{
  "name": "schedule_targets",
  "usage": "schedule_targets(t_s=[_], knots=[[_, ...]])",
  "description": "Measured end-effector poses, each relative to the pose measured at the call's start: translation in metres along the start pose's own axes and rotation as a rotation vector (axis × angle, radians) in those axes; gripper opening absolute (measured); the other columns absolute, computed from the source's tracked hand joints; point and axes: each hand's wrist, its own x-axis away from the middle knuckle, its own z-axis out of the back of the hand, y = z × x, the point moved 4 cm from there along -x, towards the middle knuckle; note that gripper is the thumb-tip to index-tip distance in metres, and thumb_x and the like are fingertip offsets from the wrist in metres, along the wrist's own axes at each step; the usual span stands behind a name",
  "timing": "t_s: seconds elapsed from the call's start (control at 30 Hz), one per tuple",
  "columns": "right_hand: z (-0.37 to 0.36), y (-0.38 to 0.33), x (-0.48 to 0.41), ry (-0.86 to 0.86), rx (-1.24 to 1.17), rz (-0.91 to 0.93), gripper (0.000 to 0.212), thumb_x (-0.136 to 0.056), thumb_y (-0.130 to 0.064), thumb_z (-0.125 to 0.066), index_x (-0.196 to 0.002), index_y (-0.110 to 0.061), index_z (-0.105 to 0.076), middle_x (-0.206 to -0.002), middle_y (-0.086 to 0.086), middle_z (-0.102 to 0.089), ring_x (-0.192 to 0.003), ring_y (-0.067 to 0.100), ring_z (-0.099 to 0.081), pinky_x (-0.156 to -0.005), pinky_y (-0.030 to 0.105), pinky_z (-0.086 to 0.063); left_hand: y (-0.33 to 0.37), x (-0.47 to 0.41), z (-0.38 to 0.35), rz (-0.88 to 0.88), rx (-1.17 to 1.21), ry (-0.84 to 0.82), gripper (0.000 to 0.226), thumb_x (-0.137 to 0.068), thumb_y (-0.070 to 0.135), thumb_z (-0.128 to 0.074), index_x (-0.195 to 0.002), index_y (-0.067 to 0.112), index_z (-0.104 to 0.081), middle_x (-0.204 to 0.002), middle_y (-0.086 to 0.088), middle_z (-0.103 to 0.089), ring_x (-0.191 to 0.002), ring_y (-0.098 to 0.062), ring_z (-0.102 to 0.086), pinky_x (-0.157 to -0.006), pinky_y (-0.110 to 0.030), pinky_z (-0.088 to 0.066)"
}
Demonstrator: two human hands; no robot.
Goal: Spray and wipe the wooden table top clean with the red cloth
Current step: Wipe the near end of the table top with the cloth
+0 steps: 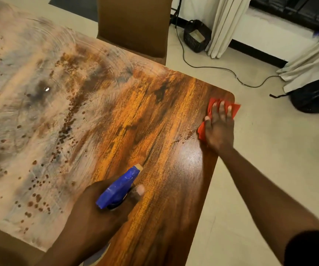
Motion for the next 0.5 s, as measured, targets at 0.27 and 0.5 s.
schedule_targets(t_s=[0.27, 0.5], knots=[[-0.1, -0.108, 0.265, -0.042, 0.039, 0.416, 0.069, -0.116, -0.05, -0.029, -0.175, -0.026, -0.004, -0.183, -0.003, 0.001, -0.169, 0.022, 0.006, -0.132, 0.048, 0.002, -0.027, 0.02, 0.018, 0.058, 0.092, 0.003, 0.096, -0.035, 0.112, -0.062, -0.091, 0.036, -0.076, -0.073, -0.011, -0.084, -0.058, -0.031, -0.079, -0.08, -0.055, -0.068], [-0.093, -0.067, 0.267, -0.192, 0.203, 0.839, 0.064, -0.115, -0.054, -0.03, -0.174, -0.032, -0.017, -0.182, -0.006, -0.011, -0.169, 0.02, -0.002, -0.132, 0.051, -0.009, -0.047, 0.043, 0.035, 0.085, 0.097, 0.09, 0.034, -0.069, 0.08, -0.079, -0.086, 0.052, -0.076, -0.069, -0.011, -0.083, -0.055, -0.021, -0.079, -0.073, -0.044, -0.067]])
